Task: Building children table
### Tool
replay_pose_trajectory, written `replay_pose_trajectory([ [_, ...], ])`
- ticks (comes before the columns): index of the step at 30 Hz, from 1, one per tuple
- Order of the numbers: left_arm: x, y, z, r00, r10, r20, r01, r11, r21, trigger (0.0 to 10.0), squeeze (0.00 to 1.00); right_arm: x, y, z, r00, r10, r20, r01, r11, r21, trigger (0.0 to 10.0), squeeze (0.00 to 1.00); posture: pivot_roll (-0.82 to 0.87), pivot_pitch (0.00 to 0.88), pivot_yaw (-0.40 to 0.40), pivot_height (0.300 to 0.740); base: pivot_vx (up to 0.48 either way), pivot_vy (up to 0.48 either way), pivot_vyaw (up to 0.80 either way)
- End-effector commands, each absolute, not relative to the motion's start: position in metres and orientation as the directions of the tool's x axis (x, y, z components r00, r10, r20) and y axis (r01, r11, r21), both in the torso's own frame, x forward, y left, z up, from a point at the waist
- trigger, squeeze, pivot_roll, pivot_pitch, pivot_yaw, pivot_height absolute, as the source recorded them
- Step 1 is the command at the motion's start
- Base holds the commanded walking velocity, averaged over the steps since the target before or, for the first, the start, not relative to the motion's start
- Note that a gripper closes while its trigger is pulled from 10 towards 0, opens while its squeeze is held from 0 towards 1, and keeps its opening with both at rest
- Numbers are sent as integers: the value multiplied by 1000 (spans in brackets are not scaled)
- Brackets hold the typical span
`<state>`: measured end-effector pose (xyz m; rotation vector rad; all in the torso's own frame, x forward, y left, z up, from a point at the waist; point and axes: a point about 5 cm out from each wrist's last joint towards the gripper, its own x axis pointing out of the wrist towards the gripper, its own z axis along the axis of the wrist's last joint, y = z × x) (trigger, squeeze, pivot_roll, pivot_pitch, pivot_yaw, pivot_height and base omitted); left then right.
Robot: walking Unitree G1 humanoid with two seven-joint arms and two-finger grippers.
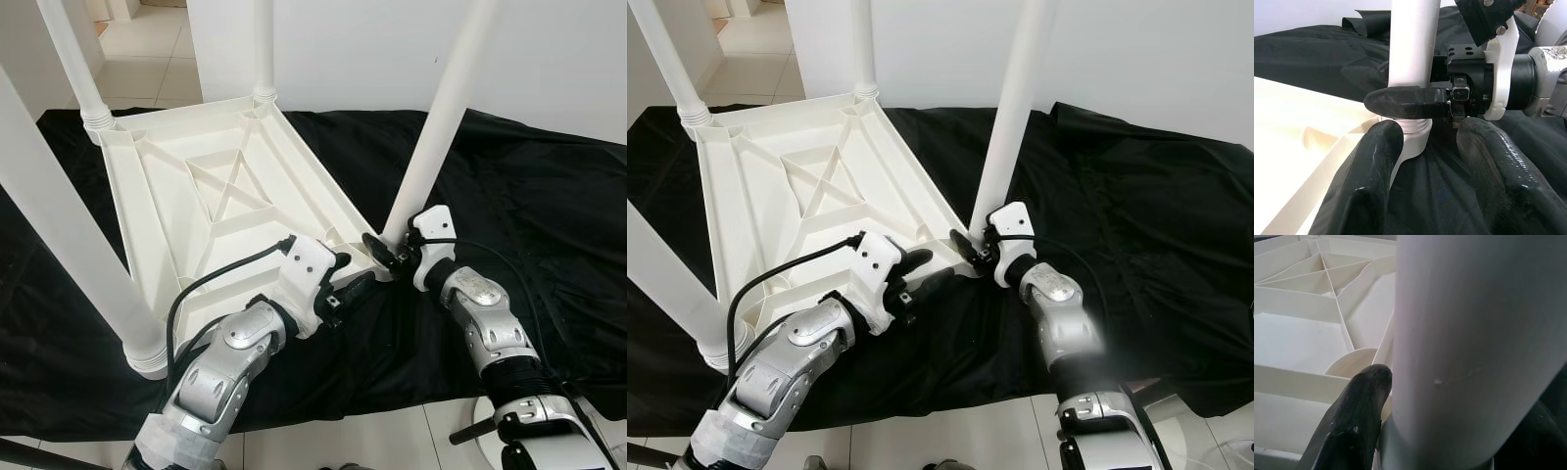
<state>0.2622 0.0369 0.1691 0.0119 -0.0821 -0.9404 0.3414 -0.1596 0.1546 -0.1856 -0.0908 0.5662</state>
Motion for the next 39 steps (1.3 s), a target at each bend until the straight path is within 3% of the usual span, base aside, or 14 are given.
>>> replay_pose_trajectory([
  [1, 261, 34, 170, 563, -824, 66, 823, 566, 51, 10000, 0, 338, -158, 144, 835, 550, 3, -541, 822, -180, 0, 0, -47, 100, -47, 740, 0, 0, 0],
  [5, 261, 34, 170, 560, -826, 66, 824, 564, 51, 10000, 0, 336, -157, 145, 844, 536, 26, -526, 836, -157, 0, 0, -49, 100, -45, 740, 0, 0, 0],
  [6, 261, 35, 170, 559, -826, 65, 825, 563, 51, 10000, 0, 335, -157, 146, 852, 523, 41, -513, 847, -143, 9137, 0, -51, 102, -43, 740, 0, 0, 0],
  [7, 261, 35, 170, 559, -826, 65, 825, 563, 51, 10000, 0, 335, -157, 146, 852, 523, 41, -513, 847, -143, 9137, 0, -51, 102, -43, 740, 0, 0, 0],
  [8, 261, 35, 170, 558, -827, 64, 826, 561, 50, 10000, 0, 334, -156, 147, 860, 507, 55, -497, 857, -133, 10000, 0, -52, 102, -42, 740, 0, 0, 0],
  [16, 261, 34, 170, 558, -827, 66, 826, 561, 45, 10000, 0, 330, -147, 155, 911, 393, 123, -383, 918, -99, 10000, 0, -56, 107, -43, 740, 0, 0, 0],
  [21, 260, 34, 170, 557, -828, 63, 827, 560, 46, 10000, 0, 322, -145, 155, 976, 172, 131, -174, 985, 5, 10000, 0, -56, 110, -44, 740, 0, 0, 0],
  [29, 260, 35, 169, 557, -828, 62, 828, 559, 47, 10000, 0, 299, -137, 144, 994, -50, 102, 44, 997, 58, 10000, 0, -60, 111, -43, 740, 0, 0, 0],
  [39, 260, 35, 169, 553, -831, 59, 830, 556, 45, 10000, 0, 285, -124, 143, 990, -115, 81, 109, 991, 75, 10000, 0, -63, 114, -37, 740, 0, 0, 0],
])
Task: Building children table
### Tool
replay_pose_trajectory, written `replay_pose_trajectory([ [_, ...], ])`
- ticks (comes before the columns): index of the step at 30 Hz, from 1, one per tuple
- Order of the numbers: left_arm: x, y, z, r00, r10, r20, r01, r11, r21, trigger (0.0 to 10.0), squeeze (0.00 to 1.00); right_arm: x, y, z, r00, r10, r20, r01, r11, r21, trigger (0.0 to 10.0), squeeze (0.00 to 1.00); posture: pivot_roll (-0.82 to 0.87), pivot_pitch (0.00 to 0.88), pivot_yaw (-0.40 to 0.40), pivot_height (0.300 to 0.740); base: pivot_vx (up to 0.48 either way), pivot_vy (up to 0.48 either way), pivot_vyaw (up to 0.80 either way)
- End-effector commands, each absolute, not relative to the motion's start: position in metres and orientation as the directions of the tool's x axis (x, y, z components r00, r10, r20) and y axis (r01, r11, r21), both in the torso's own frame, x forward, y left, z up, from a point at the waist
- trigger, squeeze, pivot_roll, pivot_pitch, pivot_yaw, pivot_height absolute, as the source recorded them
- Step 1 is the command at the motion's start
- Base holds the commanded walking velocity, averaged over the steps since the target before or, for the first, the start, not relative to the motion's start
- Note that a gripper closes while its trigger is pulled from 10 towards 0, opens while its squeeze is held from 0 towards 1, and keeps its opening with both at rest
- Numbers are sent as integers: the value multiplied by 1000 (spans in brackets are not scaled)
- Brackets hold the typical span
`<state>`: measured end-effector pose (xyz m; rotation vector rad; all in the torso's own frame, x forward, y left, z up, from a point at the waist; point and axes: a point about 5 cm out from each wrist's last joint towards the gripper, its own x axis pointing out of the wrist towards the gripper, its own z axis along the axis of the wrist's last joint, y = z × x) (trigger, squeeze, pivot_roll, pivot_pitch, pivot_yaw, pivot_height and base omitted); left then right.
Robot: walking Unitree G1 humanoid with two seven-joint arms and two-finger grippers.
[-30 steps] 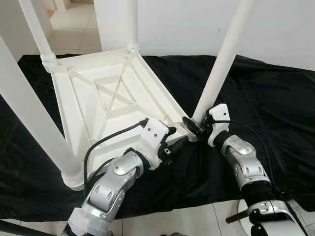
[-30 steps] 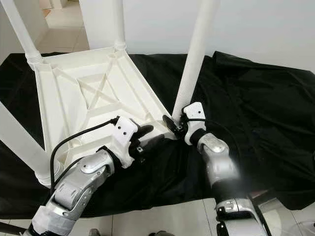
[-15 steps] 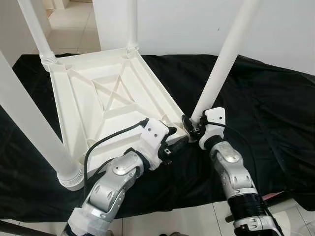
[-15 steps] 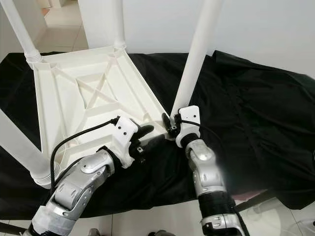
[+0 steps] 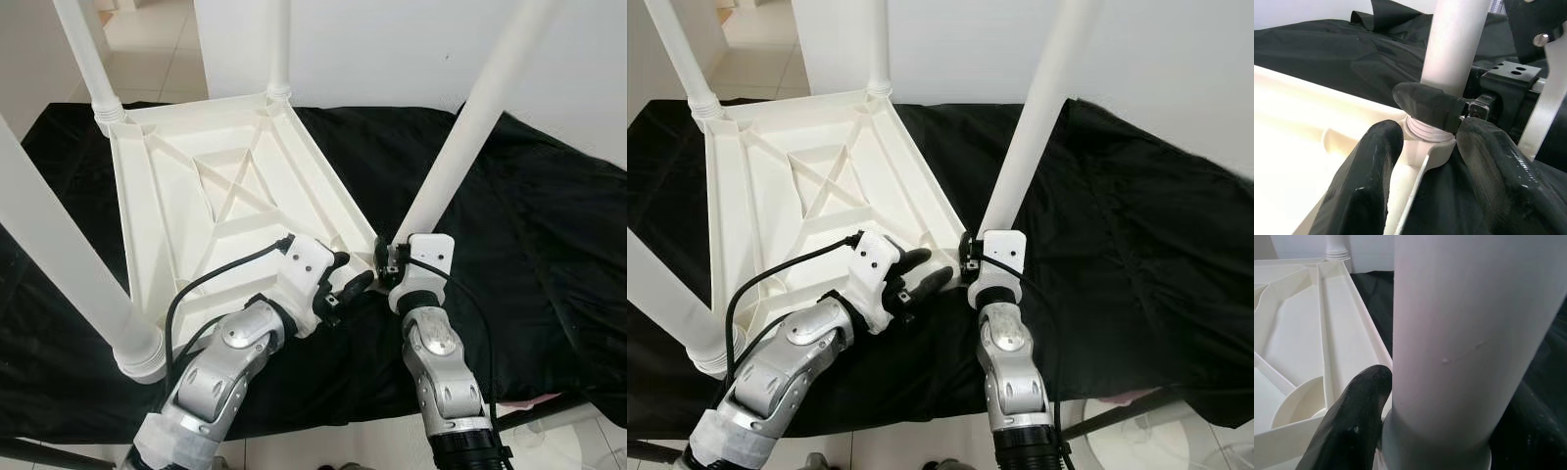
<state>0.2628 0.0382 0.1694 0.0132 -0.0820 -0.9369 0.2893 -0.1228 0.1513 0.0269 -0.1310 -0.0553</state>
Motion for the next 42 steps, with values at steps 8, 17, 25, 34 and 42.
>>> replay_pose_trajectory([
  [8, 260, 36, 169, 557, -829, 58, 827, 559, 51, 10000, 0, 290, -132, 154, 986, -62, 152, 52, 996, 66, 10000, 1000, -57, 113, -38, 740, 0, 0, 0],
  [17, 260, 36, 169, 555, -830, 58, 828, 558, 57, 10000, 0, 299, -146, 156, 982, 97, 159, -103, 994, 30, 10000, 0, -51, 102, -45, 740, 0, 0, 0],
  [25, 260, 36, 170, 545, -836, 58, 834, 548, 64, 10000, 0, 310, -152, 160, 948, 268, 170, -269, 963, -19, 10000, 0, -49, 90, -43, 740, 0, 0, 0],
  [34, 256, 34, 170, 508, -860, 47, 857, 510, 74, 10000, 0, 323, -153, 162, 869, 475, 141, -467, 880, -91, 10000, 0, -43, 82, -45, 740, 0, 0, 0],
  [42, 253, 33, 169, 499, -865, 45, 861, 501, 92, 10000, 0, 327, -152, 154, 816, 568, 107, -556, 822, -125, 10000, 0, -33, 85, -55, 740, 0, 0, 0],
])
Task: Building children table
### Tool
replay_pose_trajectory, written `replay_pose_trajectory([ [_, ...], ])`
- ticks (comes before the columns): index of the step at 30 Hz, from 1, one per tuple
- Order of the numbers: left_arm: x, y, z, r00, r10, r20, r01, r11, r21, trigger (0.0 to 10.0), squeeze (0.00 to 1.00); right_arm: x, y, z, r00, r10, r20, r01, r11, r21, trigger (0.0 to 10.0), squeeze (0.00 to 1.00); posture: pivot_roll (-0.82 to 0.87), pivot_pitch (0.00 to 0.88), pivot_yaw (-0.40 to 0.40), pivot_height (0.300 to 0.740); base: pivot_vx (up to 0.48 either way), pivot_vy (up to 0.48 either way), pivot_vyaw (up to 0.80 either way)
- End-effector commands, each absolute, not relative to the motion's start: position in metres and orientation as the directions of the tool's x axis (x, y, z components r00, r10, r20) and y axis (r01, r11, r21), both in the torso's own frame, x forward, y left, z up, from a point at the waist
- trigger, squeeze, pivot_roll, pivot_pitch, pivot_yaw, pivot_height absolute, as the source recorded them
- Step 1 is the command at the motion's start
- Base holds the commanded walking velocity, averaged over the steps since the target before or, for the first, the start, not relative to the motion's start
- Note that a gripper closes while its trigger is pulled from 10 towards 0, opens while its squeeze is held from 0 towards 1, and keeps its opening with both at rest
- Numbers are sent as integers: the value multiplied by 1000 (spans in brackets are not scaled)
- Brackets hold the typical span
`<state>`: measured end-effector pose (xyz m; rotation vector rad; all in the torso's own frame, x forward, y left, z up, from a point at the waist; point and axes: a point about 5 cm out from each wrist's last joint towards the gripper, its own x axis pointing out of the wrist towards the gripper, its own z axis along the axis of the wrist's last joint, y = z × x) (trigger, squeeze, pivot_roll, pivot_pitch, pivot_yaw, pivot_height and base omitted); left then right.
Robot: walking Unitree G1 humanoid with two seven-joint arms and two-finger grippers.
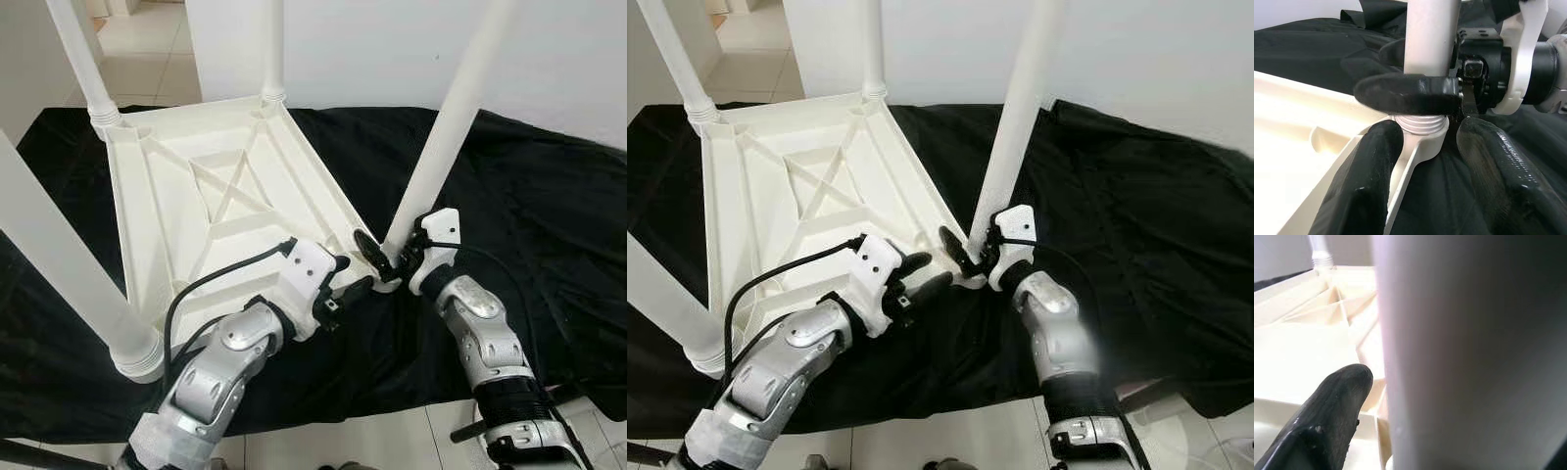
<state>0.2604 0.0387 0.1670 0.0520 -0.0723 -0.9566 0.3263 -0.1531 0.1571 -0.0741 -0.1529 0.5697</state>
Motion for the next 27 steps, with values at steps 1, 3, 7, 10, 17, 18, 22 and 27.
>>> replay_pose_trajectory([
  [1, 253, 33, 169, 499, -865, 45, 861, 501, 92, 10000, 0, 327, -152, 154, 816, 568, 107, -556, 822, -125, 10000, 0, -33, 85, -55, 740, 0, 0, 0],
  [3, 253, 33, 168, 502, -864, 44, 859, 504, 96, 10000, 0, 327, -154, 152, 810, 578, 105, -564, 815, -131, 10000, 0, -33, 87, -57, 740, 0, 0, 0],
  [7, 253, 34, 168, 504, -863, 44, 857, 505, 101, 10000, 0, 328, -156, 151, 806, 582, 107, -568, 812, -133, 10000, 0, -33, 94, -57, 740, 0, 0, 0],
  [10, 253, 34, 168, 504, -863, 43, 857, 505, 104, 10000, 0, 328, -160, 150, 797, 596, 95, -584, 801, -128, 10000, 0, -32, 98, -55, 740, 0, 0, 0],
  [17, 252, 35, 168, 501, -864, 39, 858, 502, 107, 10000, 0, 329, -163, 149, 796, 597, 96, -583, 800, -144, 10000, 0, -32, 104, -52, 740, 0, 0, 0],
  [18, 252, 35, 168, 501, -864, 39, 858, 502, 107, 10000, 0, 329, -163, 149, 796, 597, 96, -583, 800, -144, 10000, 0, -32, 104, -52, 740, 0, 0, 0],
  [22, 252, 34, 168, 499, -866, 37, 859, 500, 110, 10000, 0, 331, -165, 150, 794, 599, 99, -583, 798, -155, 9137, 0, -32, 104, -49, 740, 0, 0, 0],
  [27, 252, 34, 168, 495, -868, 35, 861, 496, 115, 10000, 0, 333, -166, 152, 789, 604, 112, -585, 795, -164, 0, 0, -32, 101, -45, 740, 0, 0, 0],
])
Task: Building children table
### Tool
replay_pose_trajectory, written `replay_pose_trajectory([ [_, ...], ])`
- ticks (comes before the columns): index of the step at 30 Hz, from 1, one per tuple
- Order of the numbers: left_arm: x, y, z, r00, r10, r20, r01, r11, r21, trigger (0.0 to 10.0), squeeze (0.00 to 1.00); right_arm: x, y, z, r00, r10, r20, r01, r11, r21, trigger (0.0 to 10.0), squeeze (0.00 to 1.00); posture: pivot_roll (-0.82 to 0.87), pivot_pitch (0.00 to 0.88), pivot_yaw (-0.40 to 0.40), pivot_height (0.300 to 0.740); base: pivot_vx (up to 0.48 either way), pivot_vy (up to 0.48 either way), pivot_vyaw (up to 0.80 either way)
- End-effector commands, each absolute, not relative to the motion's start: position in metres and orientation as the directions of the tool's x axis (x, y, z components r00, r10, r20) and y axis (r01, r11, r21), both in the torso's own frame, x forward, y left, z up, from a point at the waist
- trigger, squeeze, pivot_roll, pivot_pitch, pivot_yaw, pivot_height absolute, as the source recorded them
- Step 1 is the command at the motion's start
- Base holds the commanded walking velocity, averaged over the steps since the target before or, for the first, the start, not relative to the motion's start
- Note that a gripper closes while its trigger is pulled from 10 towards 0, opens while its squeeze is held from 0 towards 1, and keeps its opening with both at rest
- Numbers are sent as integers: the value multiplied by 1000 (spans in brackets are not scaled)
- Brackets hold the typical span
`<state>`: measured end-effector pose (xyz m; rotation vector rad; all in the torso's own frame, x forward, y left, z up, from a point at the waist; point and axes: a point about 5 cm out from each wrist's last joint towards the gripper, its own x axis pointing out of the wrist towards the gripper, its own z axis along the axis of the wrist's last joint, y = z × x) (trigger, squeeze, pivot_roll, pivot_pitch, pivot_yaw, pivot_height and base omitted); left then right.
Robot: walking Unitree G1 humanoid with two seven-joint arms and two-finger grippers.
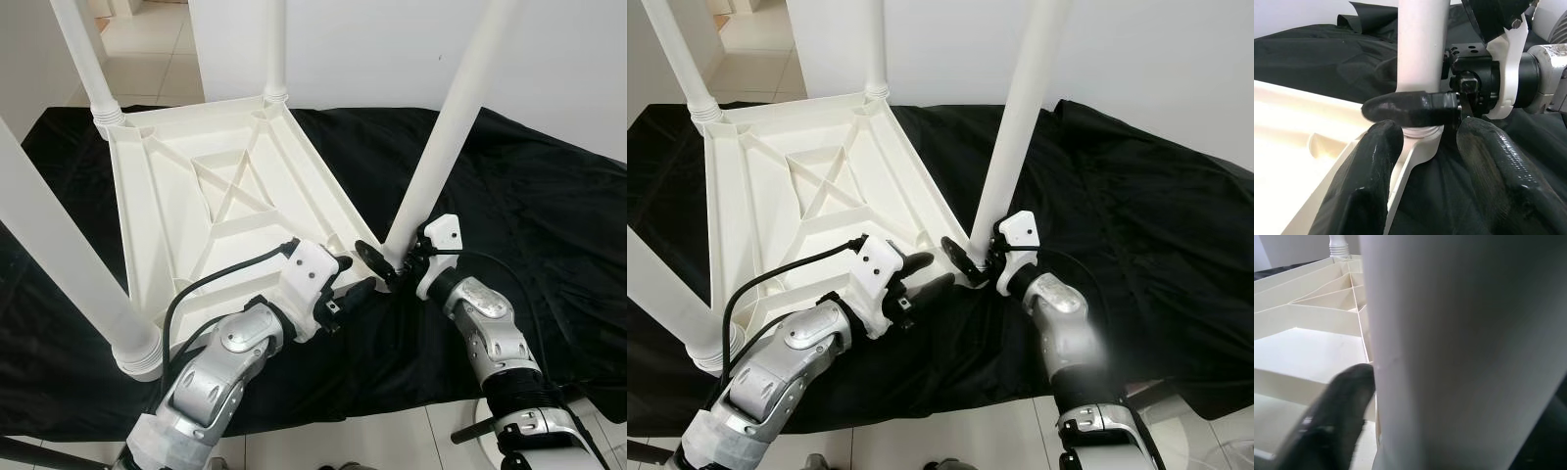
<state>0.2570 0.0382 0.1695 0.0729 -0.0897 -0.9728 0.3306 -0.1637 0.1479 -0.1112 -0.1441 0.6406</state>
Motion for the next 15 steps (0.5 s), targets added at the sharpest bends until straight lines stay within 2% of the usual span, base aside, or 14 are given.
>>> replay_pose_trajectory([
  [1, 252, 34, 168, 495, -868, 35, 861, 496, 115, 10000, 0, 333, -166, 152, 789, 604, 112, -585, 795, -164, 0, 0, -32, 101, -45, 740, 0, 0, 0],
  [10, 251, 34, 168, 493, -869, 34, 862, 494, 117, 10000, 0, 332, -167, 152, 790, 602, 117, -582, 796, -169, 0, 0, -32, 102, -46, 740, 0, 0, 0],
  [11, 251, 34, 168, 493, -869, 34, 862, 494, 116, 10000, 0, 332, -167, 151, 794, 597, 117, -578, 800, -163, 4078, 0, -32, 103, -48, 740, 0, 0, 0],
  [12, 251, 34, 168, 493, -869, 34, 862, 494, 116, 10000, 0, 331, -167, 151, 796, 594, 117, -576, 802, -158, 9843, 0, -32, 103, -47, 740, 0, 0, 0],
  [15, 251, 34, 168, 493, -869, 34, 862, 494, 116, 10000, 0, 329, -167, 150, 799, 588, 122, -572, 808, -142, 10000, 0, -33, 104, -48, 740, 0, 0, 0],
])
